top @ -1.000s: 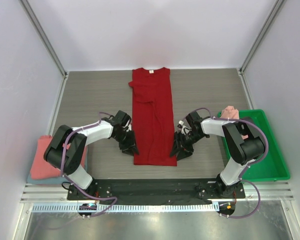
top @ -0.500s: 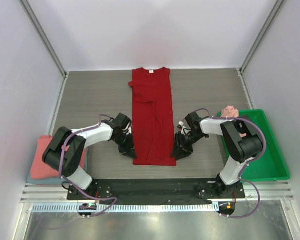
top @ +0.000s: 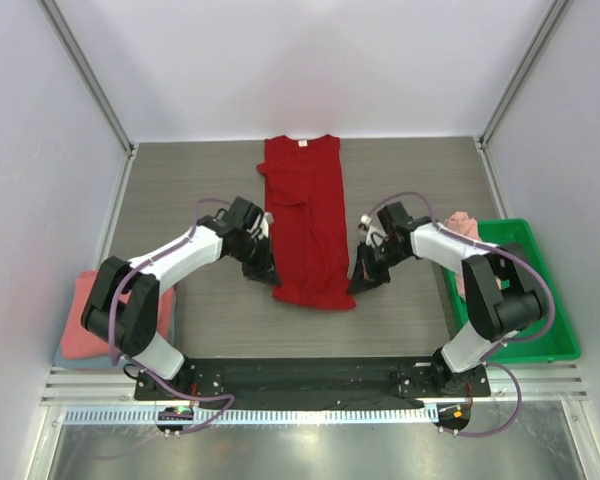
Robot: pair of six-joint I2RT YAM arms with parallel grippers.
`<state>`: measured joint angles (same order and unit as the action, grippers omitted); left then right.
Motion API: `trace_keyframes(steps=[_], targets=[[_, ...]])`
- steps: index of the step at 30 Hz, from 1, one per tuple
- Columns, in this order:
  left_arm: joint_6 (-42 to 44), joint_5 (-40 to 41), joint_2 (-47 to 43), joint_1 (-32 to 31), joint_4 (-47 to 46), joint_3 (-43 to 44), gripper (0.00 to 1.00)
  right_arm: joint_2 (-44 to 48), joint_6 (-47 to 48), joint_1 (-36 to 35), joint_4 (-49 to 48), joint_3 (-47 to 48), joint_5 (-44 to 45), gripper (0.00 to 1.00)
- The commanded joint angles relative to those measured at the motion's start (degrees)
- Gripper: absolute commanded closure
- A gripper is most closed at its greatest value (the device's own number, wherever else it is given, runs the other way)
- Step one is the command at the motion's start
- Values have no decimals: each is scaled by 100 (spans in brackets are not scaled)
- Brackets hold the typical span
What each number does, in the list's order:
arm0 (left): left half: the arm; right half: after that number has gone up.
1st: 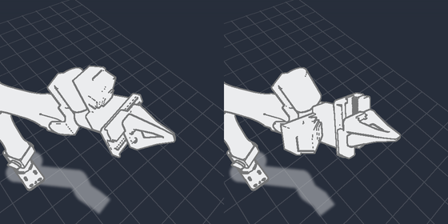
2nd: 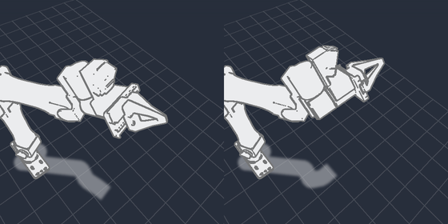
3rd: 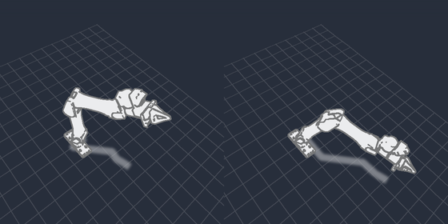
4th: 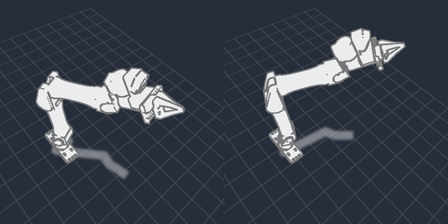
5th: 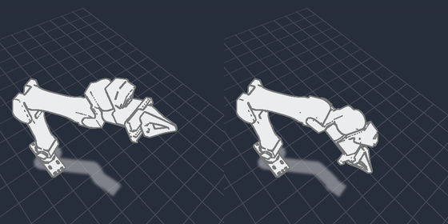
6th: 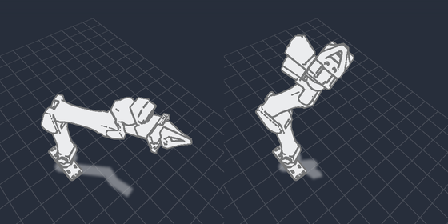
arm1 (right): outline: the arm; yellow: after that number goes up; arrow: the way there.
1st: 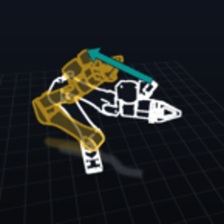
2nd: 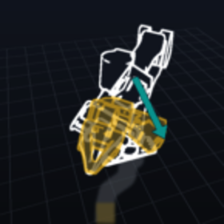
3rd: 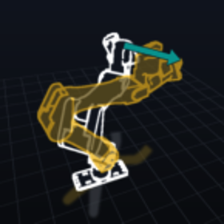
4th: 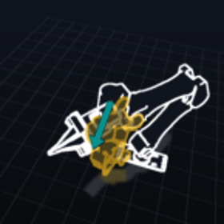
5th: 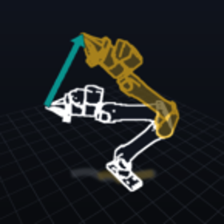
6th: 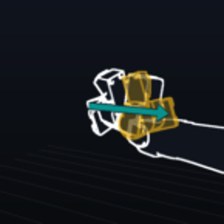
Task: Fold and stack the t-shirts
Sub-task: Fold the tshirt
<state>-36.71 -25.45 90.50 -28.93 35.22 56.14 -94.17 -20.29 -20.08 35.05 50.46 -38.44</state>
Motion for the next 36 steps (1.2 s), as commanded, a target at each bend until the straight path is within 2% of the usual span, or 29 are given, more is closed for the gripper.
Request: trace_keyframes(steps=[1, 4, 11, 19, 33, 34, 35, 36], targets=[[532, 137, -402, 237, 239, 651, 100, 566, 306, 284, 344, 683, 170, 99], [735, 233, -209, 492, 432, 1170, 100, 488, 561, 434, 529, 1421, 248, 99], [867, 330, 547, 1002, 407, 2304, 100, -373, 816, 566, 521, 2941, 407, 99], [1095, 462, 1566, 1126, 116, 3103, 100, -1725, 1123, 619, 284, 4014, 574, 99], [1386, 945, 2955, 1372, -59, 4624, 100, -3379, 1352, 733, 90, 6063, 820, 99], [1377, 980, 3113, 1372, -120, 4669, 97, -3467, 1361, 733, 64, 6229, 855, 98], [1377, 1050, 3184, 1372, -164, 4721, 90, -3563, 1335, 742, 37, 6309, 899, 96], [1377, 1138, 3289, 1355, -165, 4792, 79, -3686, 1292, 733, 2, 6379, 951, 89]])
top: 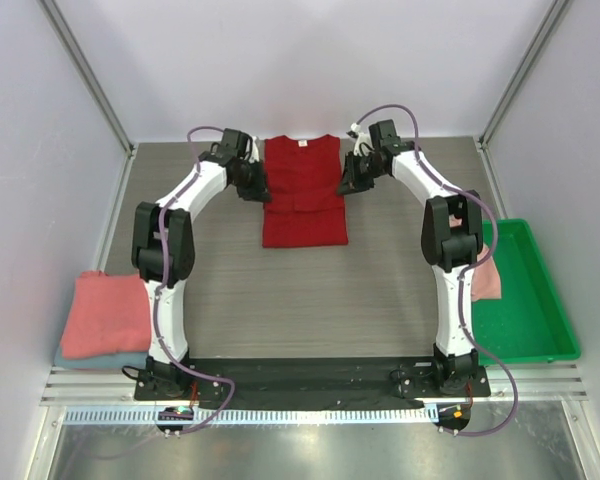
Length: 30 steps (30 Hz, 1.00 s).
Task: Fold and stack the t-shirts
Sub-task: Fold the tshirt
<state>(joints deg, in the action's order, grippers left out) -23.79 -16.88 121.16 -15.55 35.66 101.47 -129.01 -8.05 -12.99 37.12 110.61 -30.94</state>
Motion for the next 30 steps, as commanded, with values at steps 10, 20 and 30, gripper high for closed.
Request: trace_keyframes(steps=[10, 20, 30], targets=[[-46, 893, -1164, 78, 81, -987, 52, 1331, -20, 367, -179, -1344, 317, 49], [-1003, -1403, -1394, 324, -620, -2781, 54, 1590, -854, 429, -723, -3449, -1502, 51], [-1558, -1572, -981, 325, -1158, -2984, 48, 1133, -1471, 429, -1357, -3441, -1828, 50]])
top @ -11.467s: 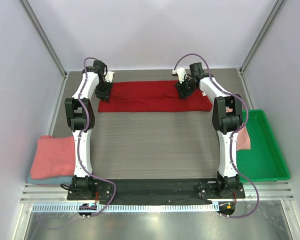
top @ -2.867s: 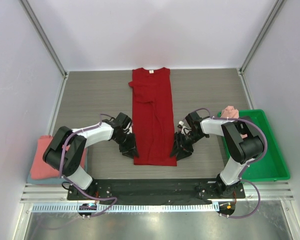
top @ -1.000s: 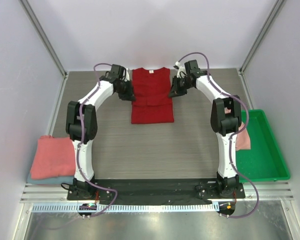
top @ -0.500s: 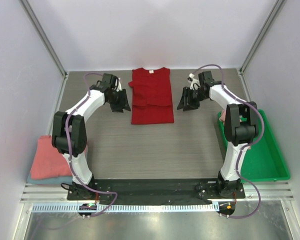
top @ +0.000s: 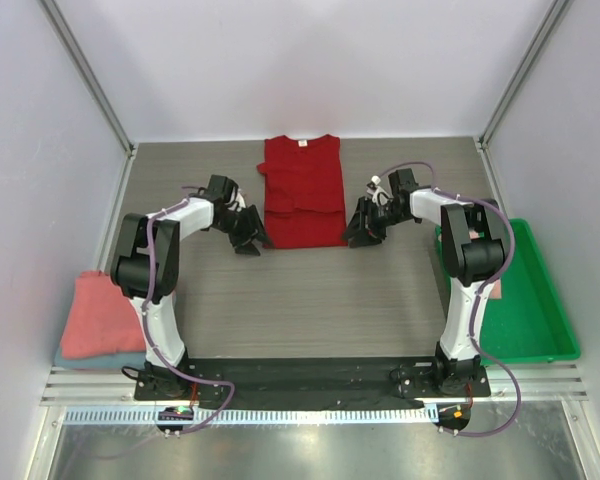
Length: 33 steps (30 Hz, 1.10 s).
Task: Fold and stack the t-shirts
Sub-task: Fold the tshirt
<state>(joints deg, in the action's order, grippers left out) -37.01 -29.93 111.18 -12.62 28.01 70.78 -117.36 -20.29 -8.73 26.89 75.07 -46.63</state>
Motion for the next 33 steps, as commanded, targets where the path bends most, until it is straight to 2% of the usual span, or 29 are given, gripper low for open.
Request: trace_keyframes(steps=[1, 12, 16, 20, 21, 23, 24, 26, 27, 33], targets=[[-245, -250, 44, 23, -401, 102, 48, -59, -247, -6, -343, 113, -233, 50], [-192, -109, 440, 23, -375, 383, 50, -384, -265, -41, -343, 210, -136, 50], [-192, -92, 502, 23, -375, 392, 55, -516, -291, -67, -360, 324, -74, 53], [-192, -127, 537, 32, -375, 410, 64, -621, -343, -67, -448, 360, -13, 63], [-192, -118, 528, 23, -375, 401, 70, -621, -378, -76, -500, 342, -39, 70], [-201, -162, 554, 23, -375, 410, 80, -586, -458, -93, -614, 254, -74, 78], [-210, -232, 537, 23, -384, 410, 88, -525, -484, -102, -659, 158, -65, 87], [-227, -259, 432, 23, -340, 436, 100, -420, -546, -102, -764, 61, -57, 96], [-219, -259, 388, 32, -314, 454, 100, -341, -563, -102, -799, -35, -57, 98], [114, -443, -280, 32, 344, 726, 100, 555, -695, -76, -844, -405, -381, 98]])
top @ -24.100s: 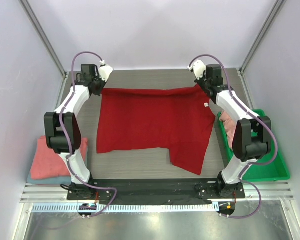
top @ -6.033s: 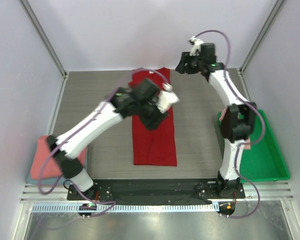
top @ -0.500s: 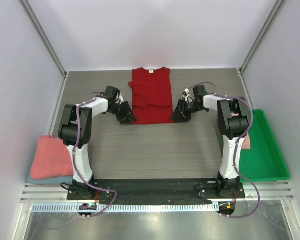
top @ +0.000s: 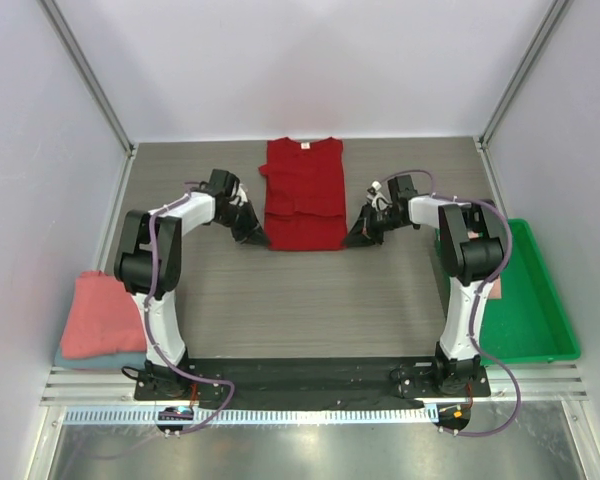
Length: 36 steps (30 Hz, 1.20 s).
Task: Fold and stack the t-shirts
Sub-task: Fold the tshirt
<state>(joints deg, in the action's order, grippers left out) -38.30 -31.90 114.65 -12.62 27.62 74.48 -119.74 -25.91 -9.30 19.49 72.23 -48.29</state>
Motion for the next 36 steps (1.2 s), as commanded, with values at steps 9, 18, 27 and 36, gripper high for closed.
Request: trace_keyframes(steps=[9, 18, 27, 36], targets=[[297, -492, -1515, 128, 868, 752, 100, 2313, -502, 42, 29, -613, -576, 98], [210, -554, -1929, 111, 781, 313, 100, 2755, -547, 51, 73, -999, -559, 99], [218, -590, -1053, 32, 306, 549, 100, 2395, -125, 139, -225, -713, -225, 99], [947, -45, 671, 58, 201, 3676, 100, 358, 42, 569, -402, 2483, -119, 99]])
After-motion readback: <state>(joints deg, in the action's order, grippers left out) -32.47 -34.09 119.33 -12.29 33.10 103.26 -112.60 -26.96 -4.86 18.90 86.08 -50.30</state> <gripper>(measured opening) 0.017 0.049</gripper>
